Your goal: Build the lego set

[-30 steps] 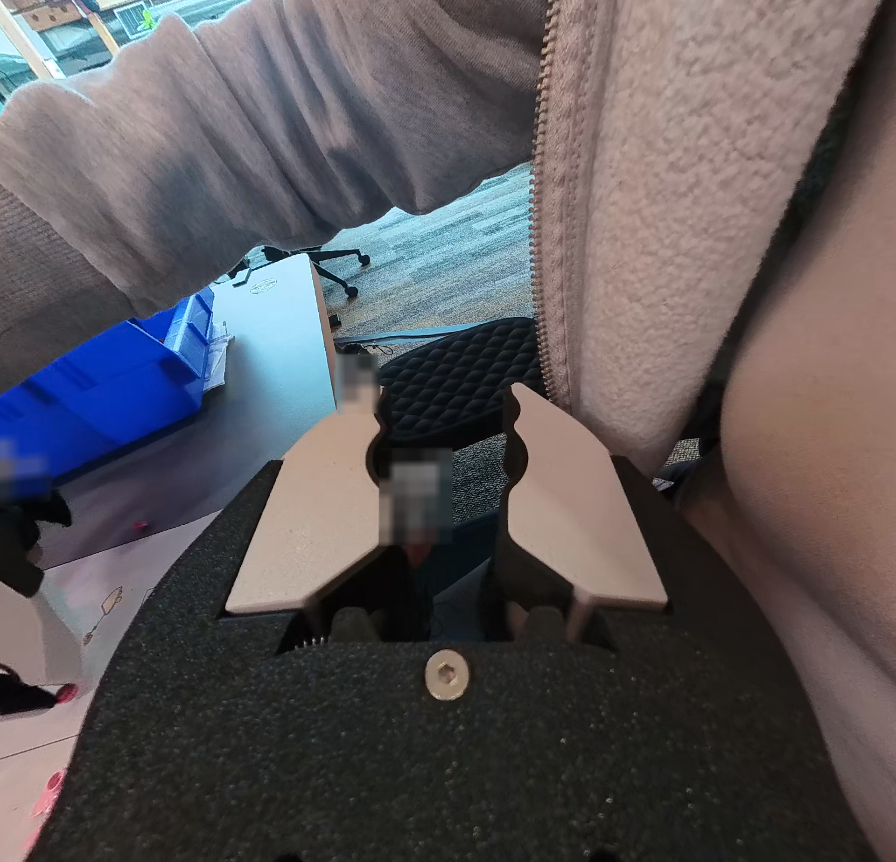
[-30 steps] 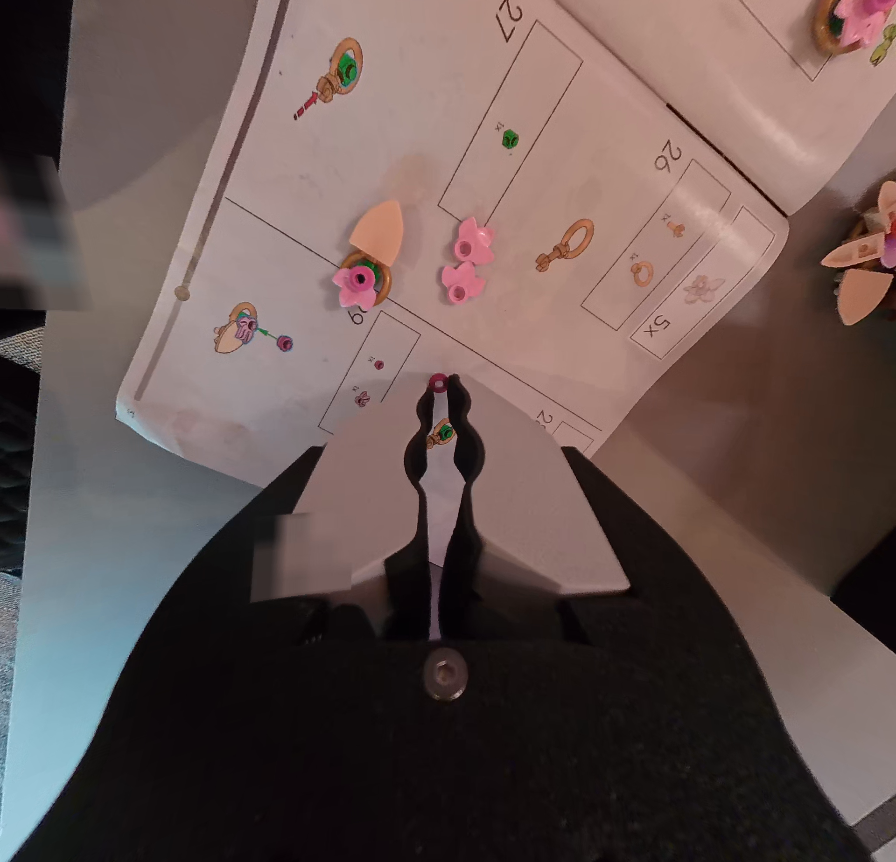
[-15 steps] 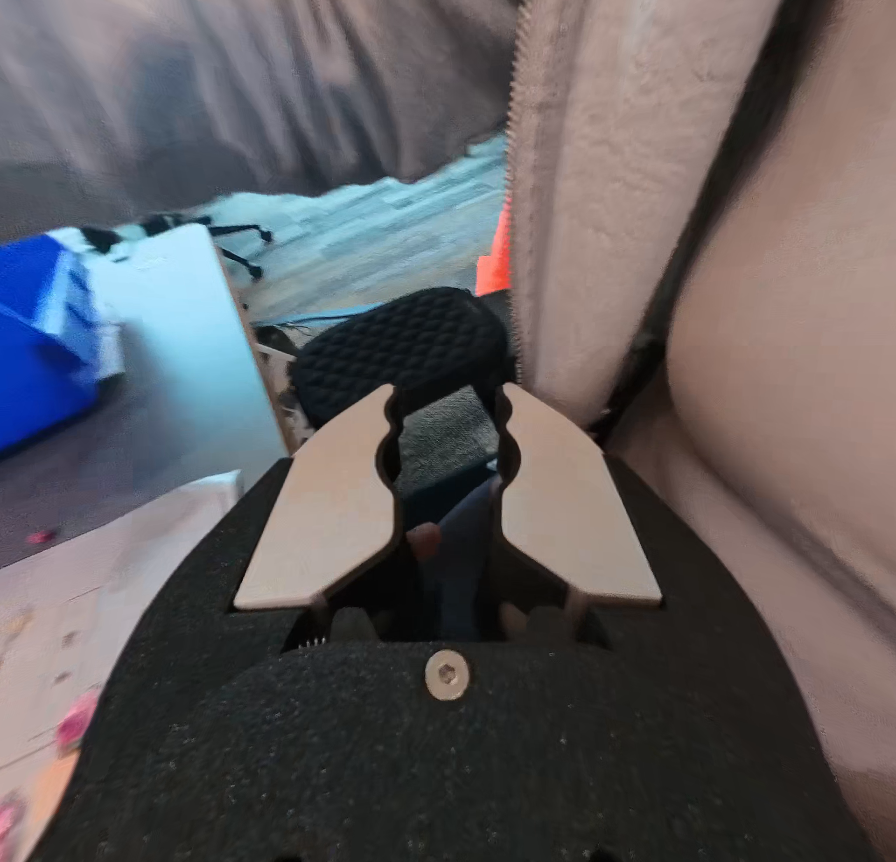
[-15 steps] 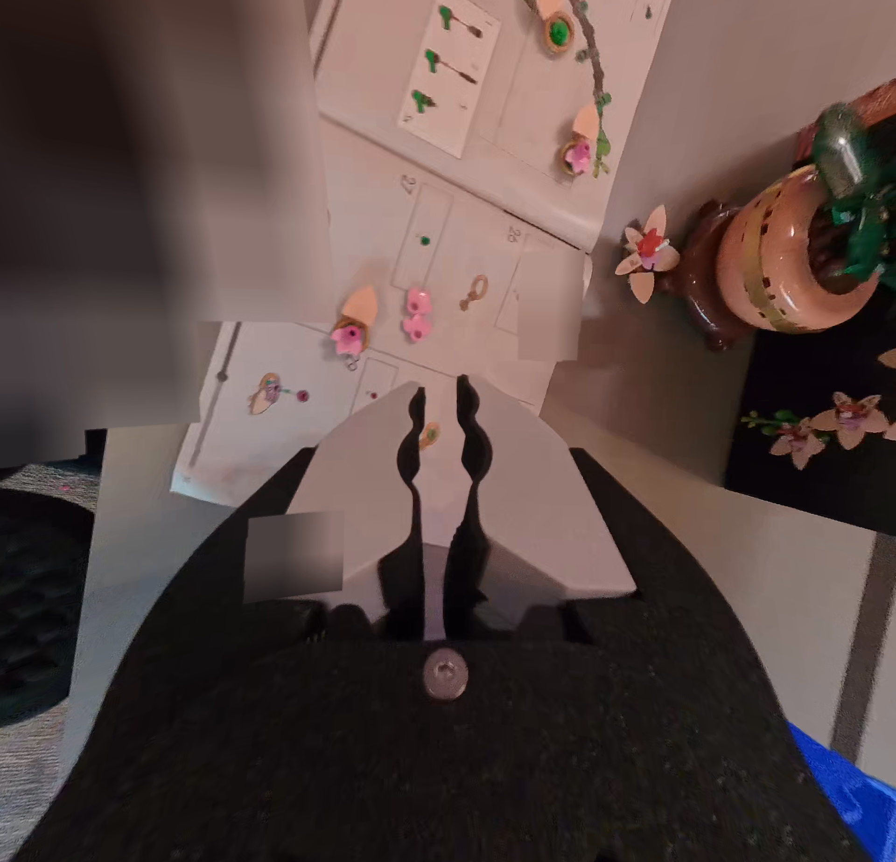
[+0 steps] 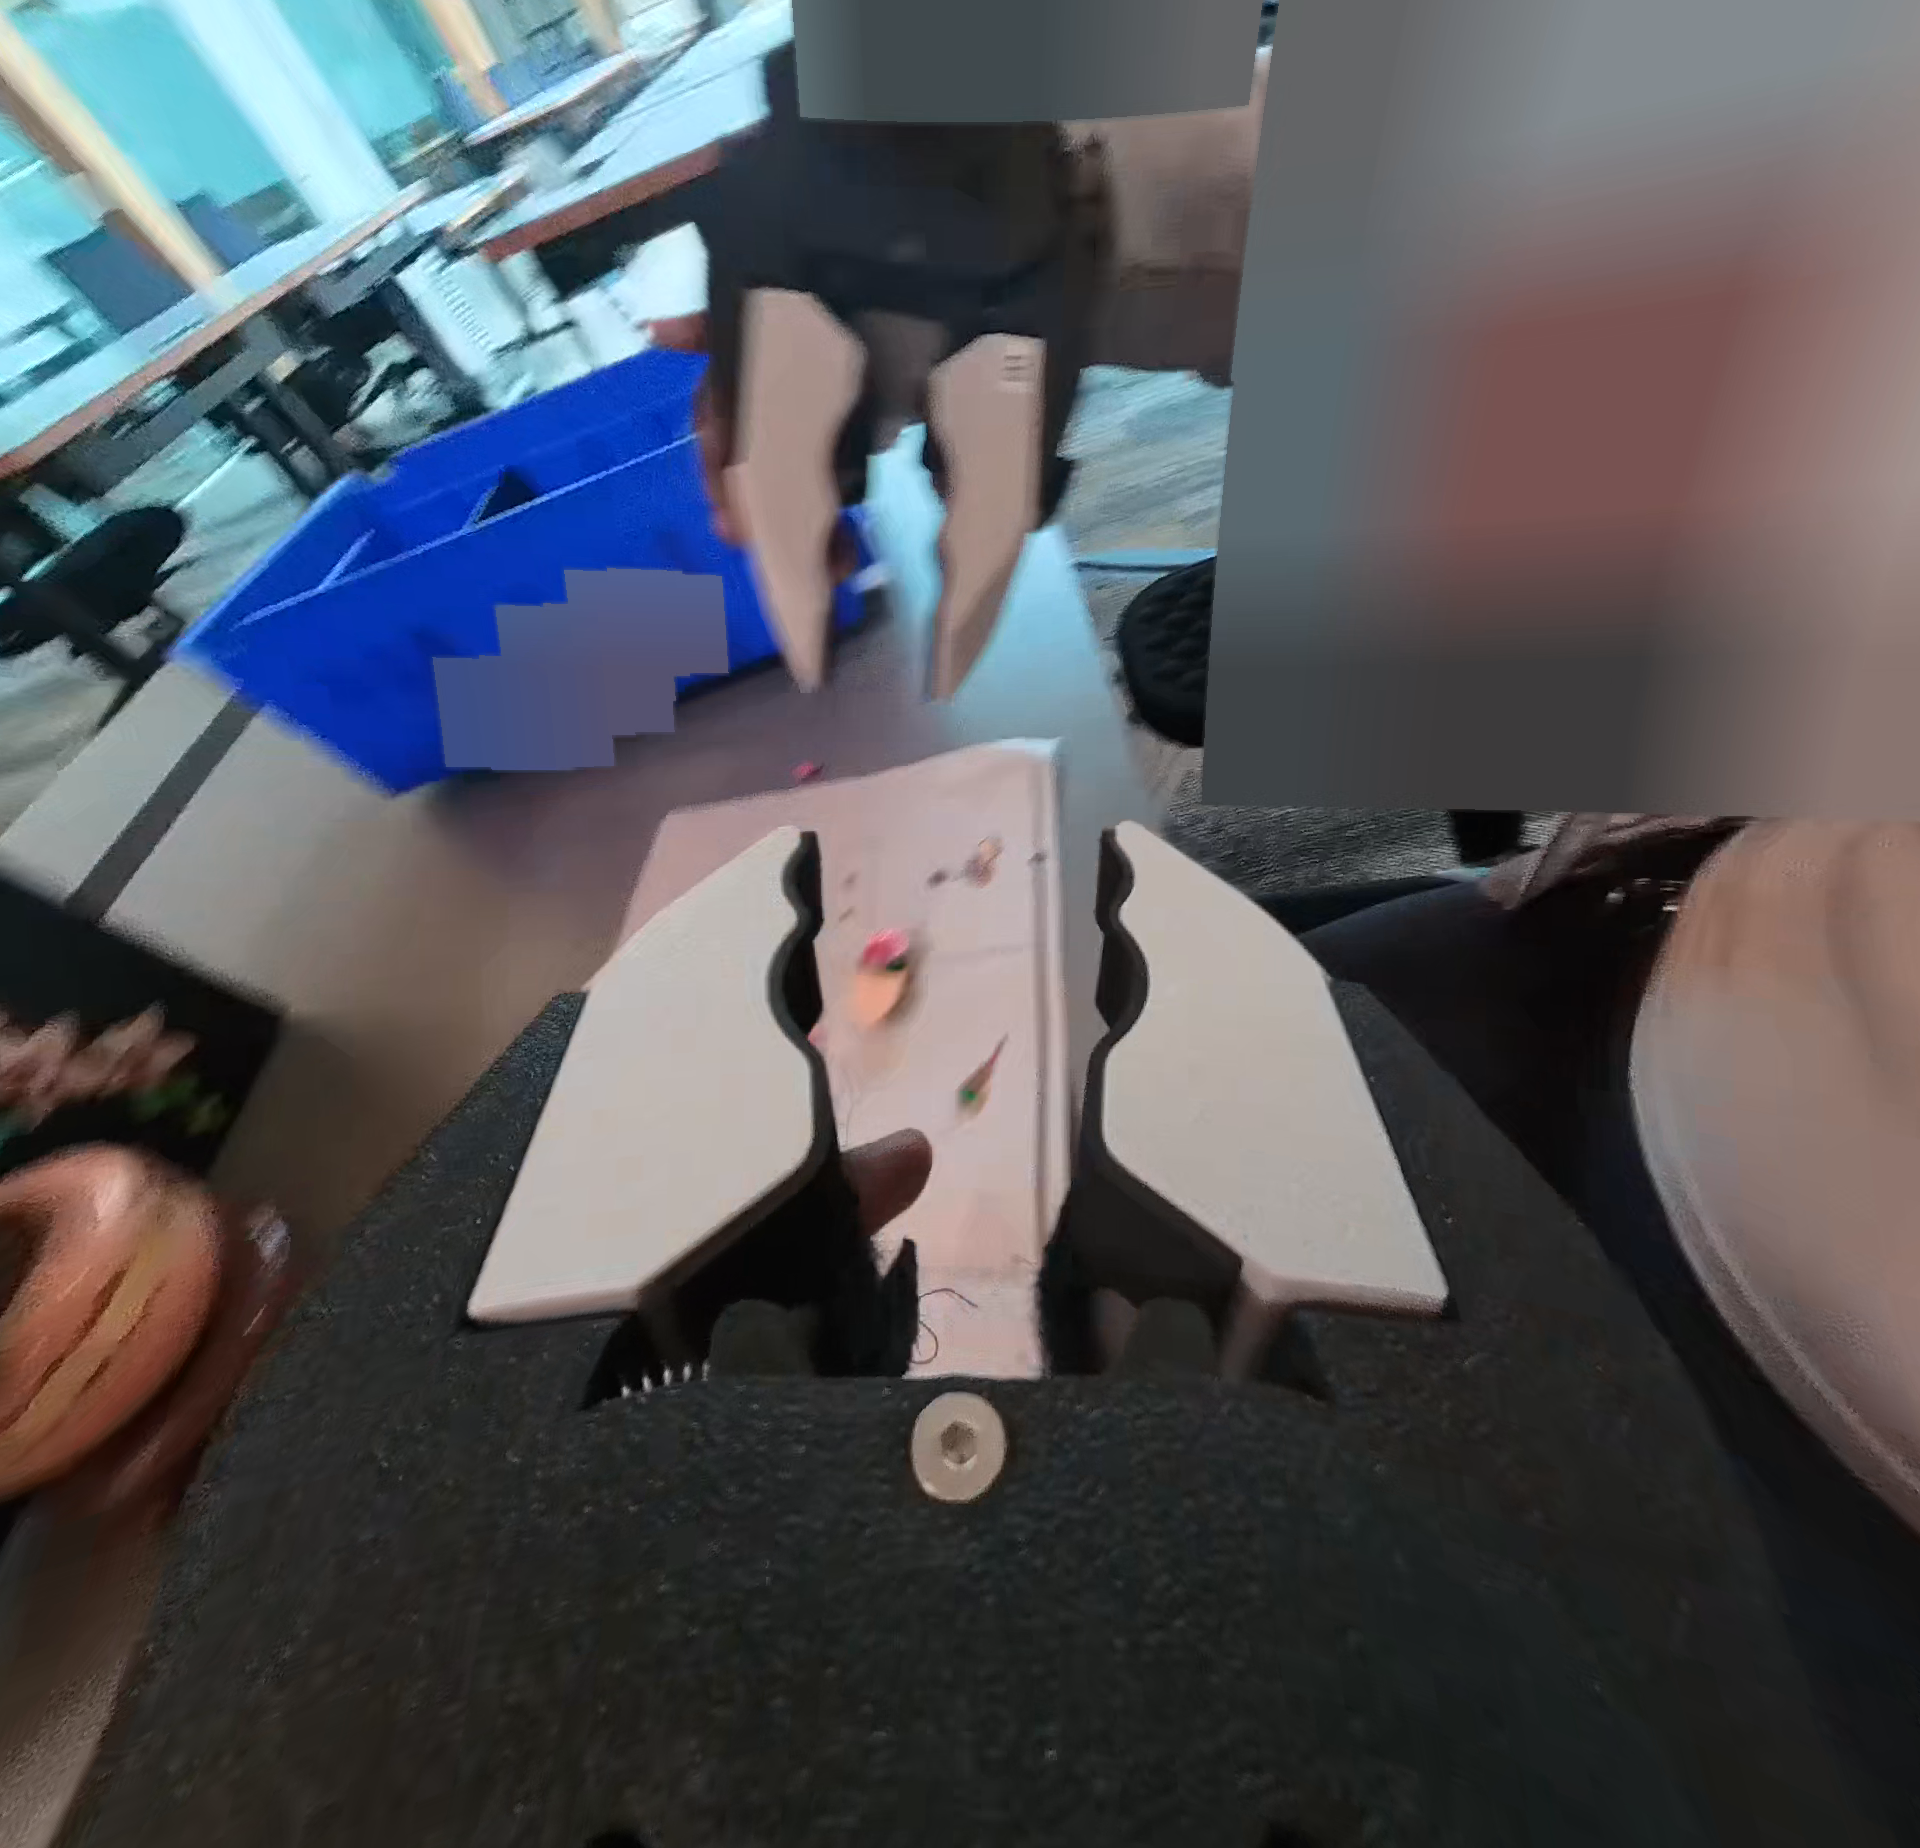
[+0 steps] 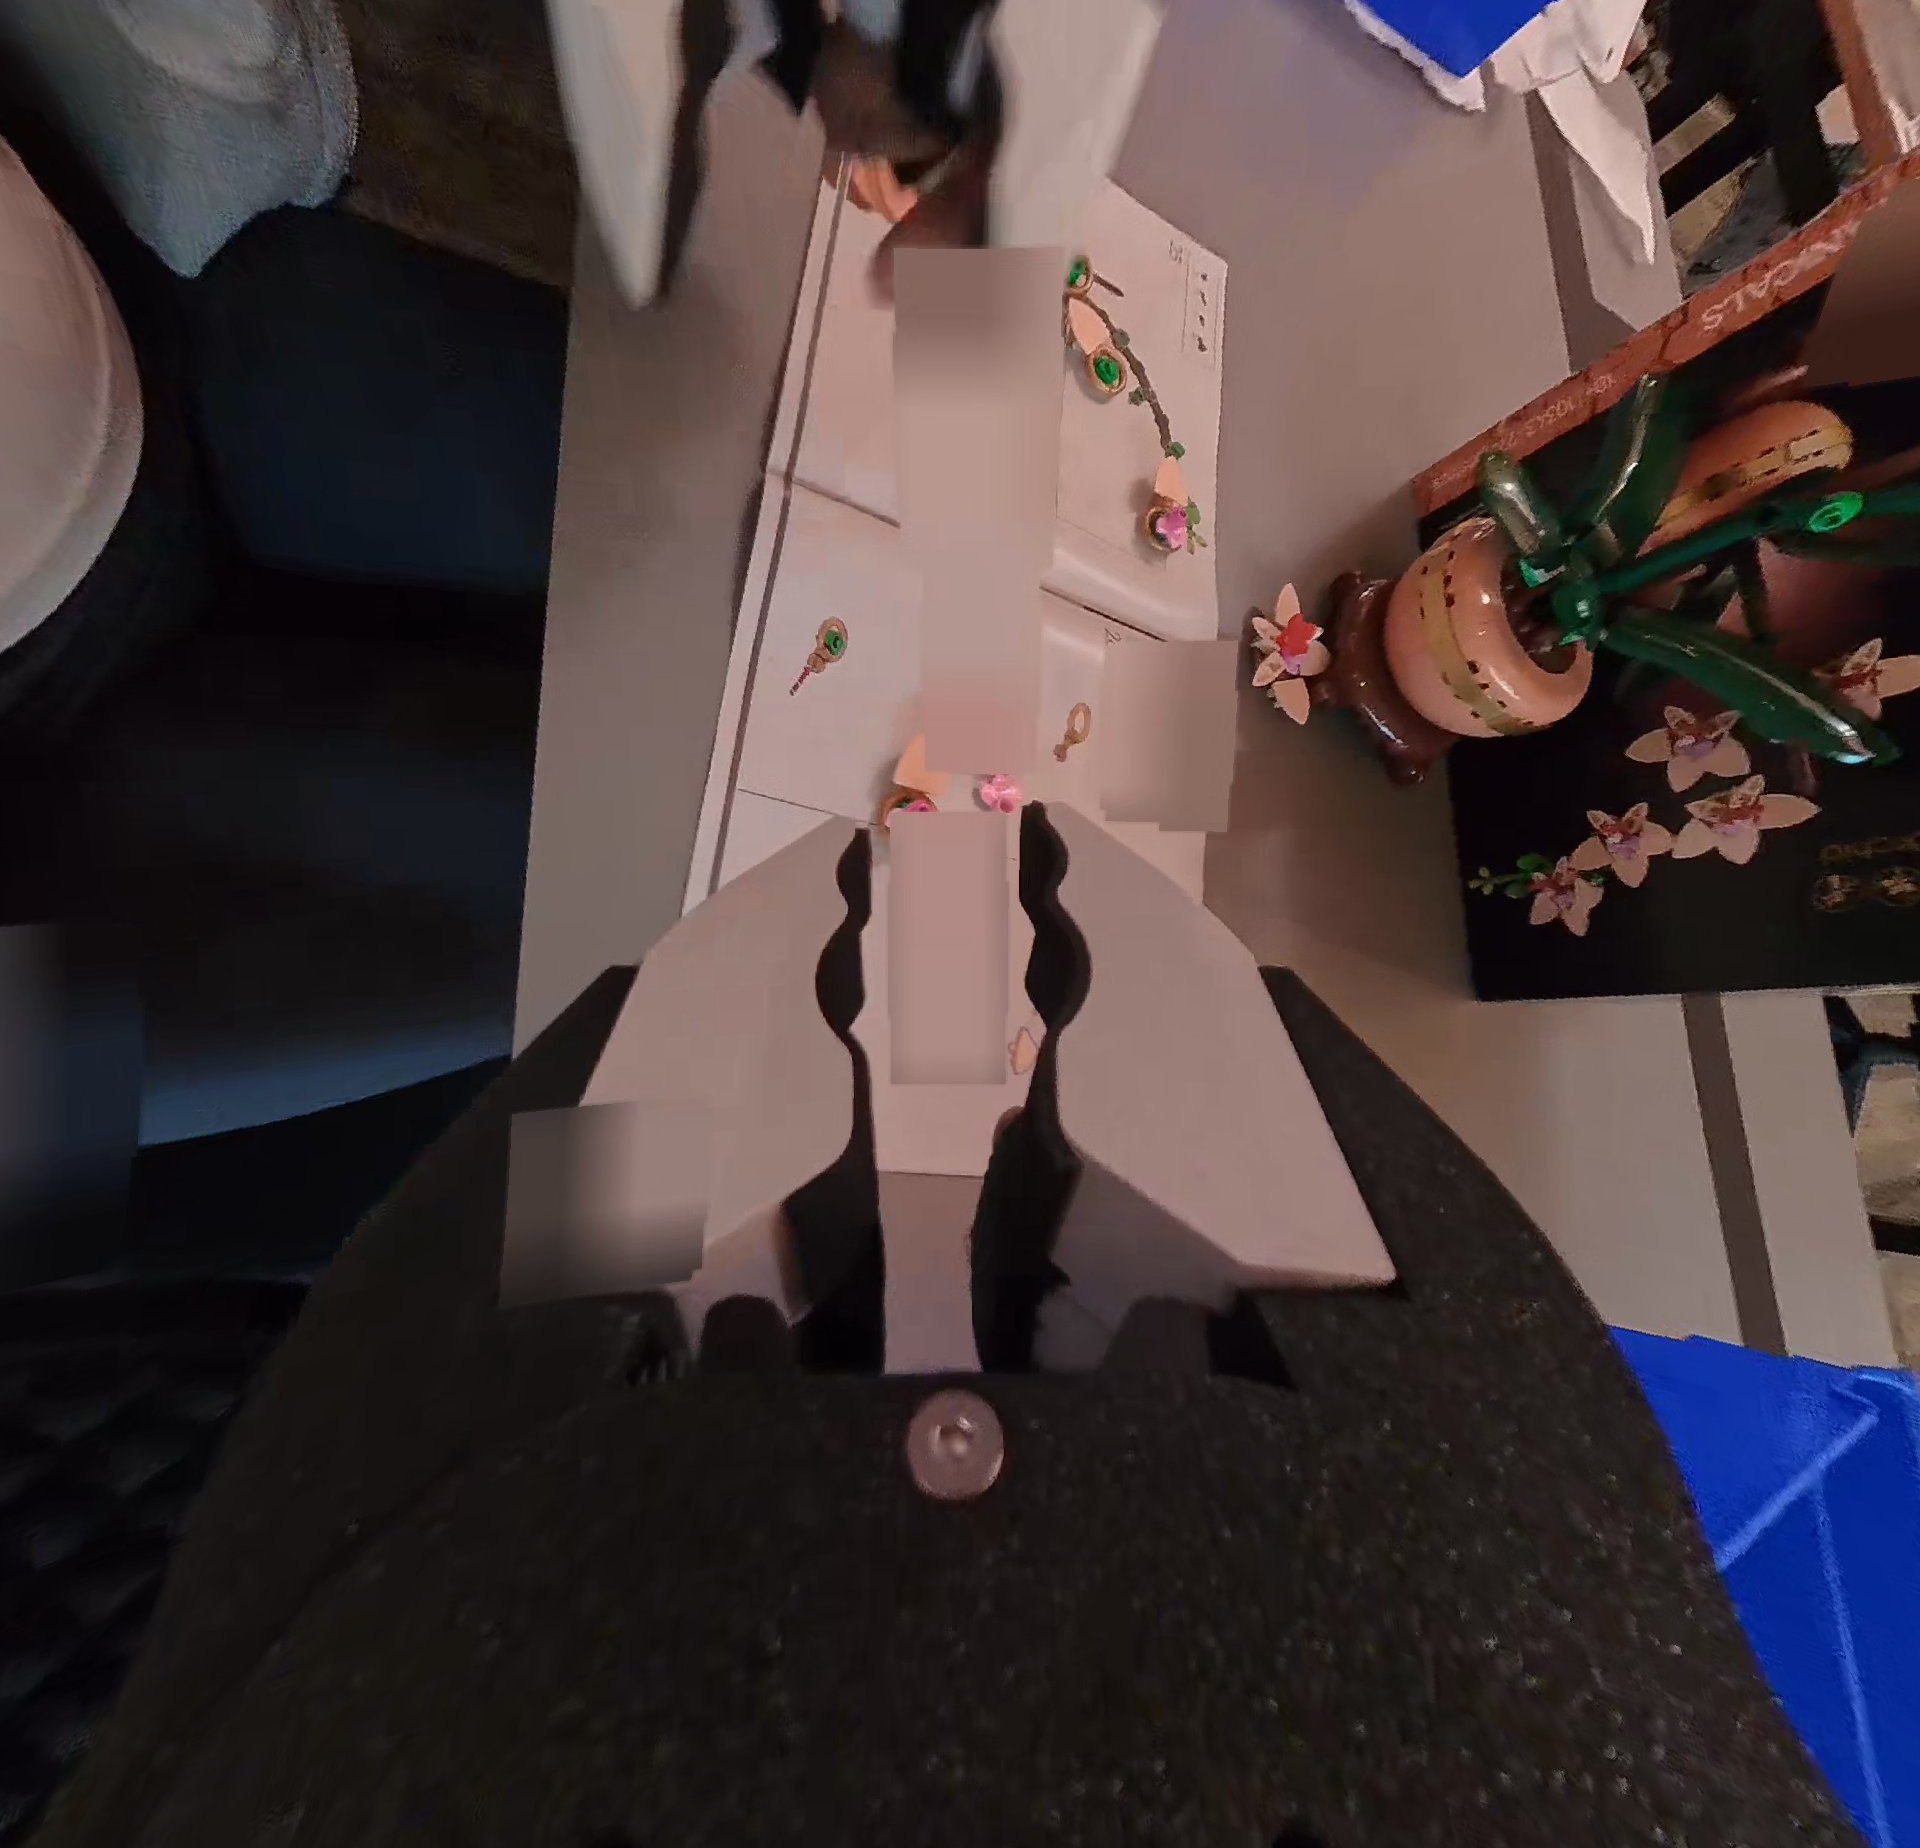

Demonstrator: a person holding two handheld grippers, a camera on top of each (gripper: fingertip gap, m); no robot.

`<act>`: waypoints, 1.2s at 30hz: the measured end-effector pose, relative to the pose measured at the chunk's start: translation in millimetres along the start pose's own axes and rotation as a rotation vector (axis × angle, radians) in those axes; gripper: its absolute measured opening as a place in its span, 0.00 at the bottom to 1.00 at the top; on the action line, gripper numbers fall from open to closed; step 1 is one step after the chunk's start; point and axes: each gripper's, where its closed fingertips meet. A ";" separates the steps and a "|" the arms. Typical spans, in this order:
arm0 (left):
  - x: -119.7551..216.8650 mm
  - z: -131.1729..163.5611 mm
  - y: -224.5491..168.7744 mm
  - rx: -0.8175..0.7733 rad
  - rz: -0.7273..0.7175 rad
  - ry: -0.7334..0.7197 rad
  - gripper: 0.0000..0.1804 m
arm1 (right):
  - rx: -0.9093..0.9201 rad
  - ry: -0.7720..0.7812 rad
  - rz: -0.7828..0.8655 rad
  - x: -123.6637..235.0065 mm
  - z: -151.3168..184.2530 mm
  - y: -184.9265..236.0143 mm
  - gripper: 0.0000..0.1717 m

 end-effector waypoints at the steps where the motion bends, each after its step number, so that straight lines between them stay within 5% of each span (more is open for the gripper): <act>1: 10.5 6.1 12.7 0.026 -0.053 0.021 0.31 | -0.011 0.007 0.001 -4.4 3.0 0.3 0.16; 6: 48.0 15.5 59.5 0.144 -0.271 -0.045 0.47 | -0.166 -0.091 0.104 -21.8 2.7 -23.9 0.17; 10: 73.6 12.2 95.3 0.375 -0.401 -0.230 0.43 | -0.443 -0.319 0.281 -26.2 -6.4 -57.1 0.24; 16: 88.1 8.9 100.7 0.338 -0.414 -0.346 0.45 | -0.550 -0.469 0.186 -43.7 -30.6 -62.4 0.33; 18: 104.4 2.1 109.1 0.385 -0.446 -0.466 0.34 | -0.599 -0.578 0.163 -37.3 -47.2 -71.3 0.31; 20: 123.4 1.3 115.6 0.411 -0.475 -0.537 0.05 | -0.659 -0.673 0.176 -28.5 -53.1 -82.2 0.24; 21: 129.4 2.2 116.0 0.401 -0.477 -0.543 0.00 | -0.672 -0.704 0.185 -26.2 -51.2 -85.2 0.11; 22: 133.2 6.1 118.7 0.398 -0.500 -0.528 0.00 | -0.666 -0.725 0.195 -25.5 -47.7 -86.3 0.00; 26: 128.8 17.4 118.9 0.349 -0.523 -0.448 0.00 | -0.663 -0.756 0.242 -31.2 -29.5 -87.3 0.00; 32: 129.1 28.1 130.8 0.382 -0.603 -0.405 0.28 | -0.570 -0.881 0.453 -4.9 -29.6 -104.3 0.06; 36: 134.9 22.3 143.0 0.404 -0.652 -0.457 0.29 | -0.434 -0.761 0.706 -3.8 -14.9 -112.1 0.05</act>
Point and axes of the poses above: each gripper's, where its closed fingertips meet, x back along the fingers, z out of its underside, y = z × x across the jaws
